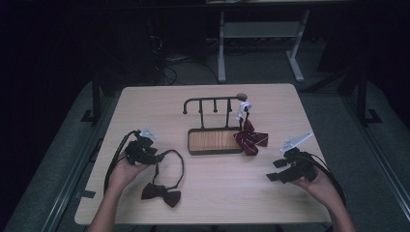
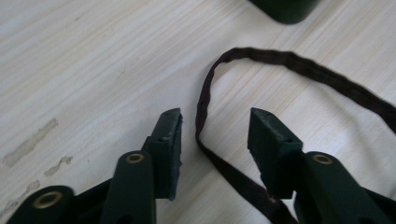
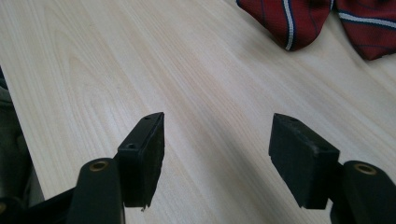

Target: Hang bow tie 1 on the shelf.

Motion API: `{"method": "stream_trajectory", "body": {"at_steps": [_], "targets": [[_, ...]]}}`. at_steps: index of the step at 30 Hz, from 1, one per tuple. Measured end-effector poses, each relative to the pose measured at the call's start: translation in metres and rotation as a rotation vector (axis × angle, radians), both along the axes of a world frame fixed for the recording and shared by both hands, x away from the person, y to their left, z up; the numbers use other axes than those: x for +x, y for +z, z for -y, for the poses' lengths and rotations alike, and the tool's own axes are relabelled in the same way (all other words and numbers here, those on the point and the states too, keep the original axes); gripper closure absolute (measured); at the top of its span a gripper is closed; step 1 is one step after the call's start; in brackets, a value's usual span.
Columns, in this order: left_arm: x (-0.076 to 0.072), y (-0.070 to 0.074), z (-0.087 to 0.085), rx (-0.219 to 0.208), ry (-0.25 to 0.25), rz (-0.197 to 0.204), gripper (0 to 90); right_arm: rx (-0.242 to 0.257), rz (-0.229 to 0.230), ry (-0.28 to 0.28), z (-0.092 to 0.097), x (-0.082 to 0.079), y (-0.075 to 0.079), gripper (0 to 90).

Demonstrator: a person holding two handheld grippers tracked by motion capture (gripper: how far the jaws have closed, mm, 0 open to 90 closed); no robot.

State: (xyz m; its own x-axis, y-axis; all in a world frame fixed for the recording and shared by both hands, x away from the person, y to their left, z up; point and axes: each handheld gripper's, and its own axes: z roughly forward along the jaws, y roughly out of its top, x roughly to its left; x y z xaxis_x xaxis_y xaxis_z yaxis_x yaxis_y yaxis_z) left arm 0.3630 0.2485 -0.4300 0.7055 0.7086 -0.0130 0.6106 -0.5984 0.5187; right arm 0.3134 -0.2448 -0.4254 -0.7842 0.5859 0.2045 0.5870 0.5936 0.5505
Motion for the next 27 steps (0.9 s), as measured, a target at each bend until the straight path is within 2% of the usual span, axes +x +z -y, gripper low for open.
{"method": "stream_trajectory", "body": {"at_steps": [8, 15, 20, 24, 27], "targets": [[0.001, -0.008, 0.000, 0.013, 0.034, -0.016, 65.1, 0.009, 0.019, -0.013, -0.002, 0.000, 0.001, 35.7], [0.004, -0.014, -0.001, 0.045, 0.015, -0.054, 72.2, 0.007, 0.038, -0.010, -0.004, -0.001, 0.001, 35.6], [0.003, -0.014, 0.000, 0.046, 0.012, -0.048, 79.4, 0.014, 0.044, -0.011, -0.004, -0.001, 0.002, 35.8], [0.001, -0.014, 0.001, 0.055, 0.007, -0.039, 88.8, 0.014, 0.047, -0.011, -0.004, -0.001, 0.002, 35.9], [0.001, -0.013, 0.002, 0.057, -0.002, -0.034, 89.6, 0.015, 0.048, -0.012, -0.004, -0.001, 0.002, 35.9]]}}
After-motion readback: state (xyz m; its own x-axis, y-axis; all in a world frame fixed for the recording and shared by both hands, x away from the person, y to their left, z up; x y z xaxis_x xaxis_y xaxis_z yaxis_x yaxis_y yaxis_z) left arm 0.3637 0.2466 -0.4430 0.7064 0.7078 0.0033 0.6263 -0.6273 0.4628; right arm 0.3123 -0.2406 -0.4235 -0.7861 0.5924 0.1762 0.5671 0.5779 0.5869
